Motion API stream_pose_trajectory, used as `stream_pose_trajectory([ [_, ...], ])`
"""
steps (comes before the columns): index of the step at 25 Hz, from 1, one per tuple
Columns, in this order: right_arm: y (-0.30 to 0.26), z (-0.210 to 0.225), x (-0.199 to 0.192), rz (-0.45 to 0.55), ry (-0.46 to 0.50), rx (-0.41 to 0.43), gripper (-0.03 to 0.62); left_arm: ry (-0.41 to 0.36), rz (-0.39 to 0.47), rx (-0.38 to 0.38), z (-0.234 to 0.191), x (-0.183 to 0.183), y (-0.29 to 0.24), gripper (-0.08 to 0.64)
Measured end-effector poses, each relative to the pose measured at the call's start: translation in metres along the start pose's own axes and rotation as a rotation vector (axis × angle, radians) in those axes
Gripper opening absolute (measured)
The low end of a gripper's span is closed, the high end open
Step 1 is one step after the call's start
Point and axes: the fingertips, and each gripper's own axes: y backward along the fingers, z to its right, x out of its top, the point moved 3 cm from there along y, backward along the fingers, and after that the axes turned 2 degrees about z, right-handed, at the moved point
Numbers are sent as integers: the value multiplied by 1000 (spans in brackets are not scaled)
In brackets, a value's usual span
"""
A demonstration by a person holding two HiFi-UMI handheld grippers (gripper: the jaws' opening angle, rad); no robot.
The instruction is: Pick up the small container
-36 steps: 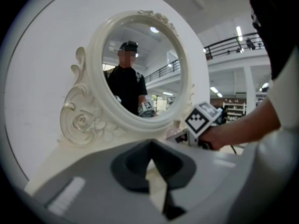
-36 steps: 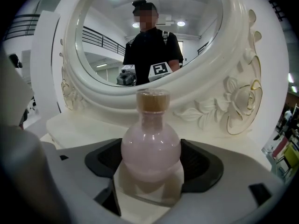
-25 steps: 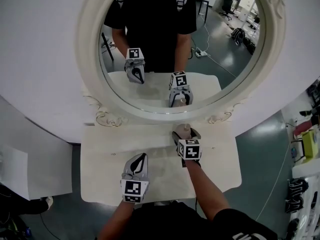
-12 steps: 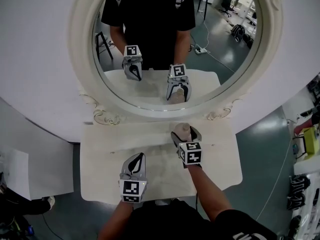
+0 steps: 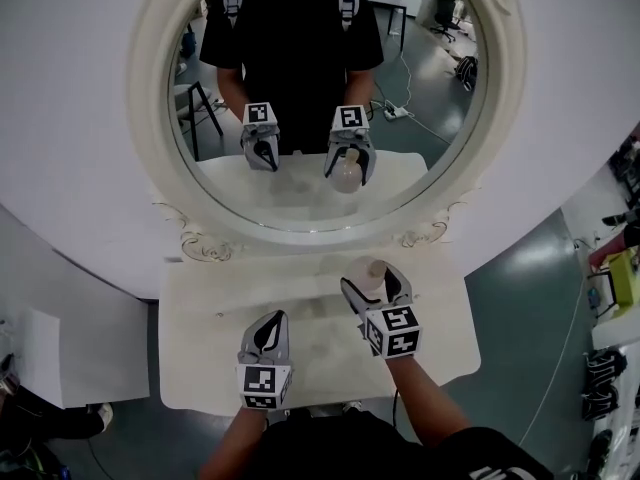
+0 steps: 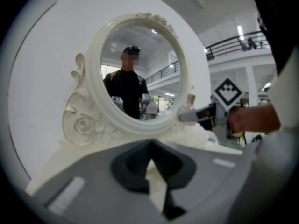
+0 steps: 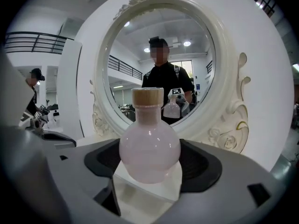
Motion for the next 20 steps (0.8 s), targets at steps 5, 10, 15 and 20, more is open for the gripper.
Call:
stream_pose_trajectory([
  [5,28,3,28,74,13,13,348,27,41,-2,7,28,-2,8],
  [10,53,10,45,135,30,3,348,27,77,-39,26,53,-3,8],
  [15,75,14,57,184,41,7,348,9,81,-59,42,66,-3,8],
  [20,88,17,68,219,50,11,348,-7,93,-72,55,80,-3,8],
])
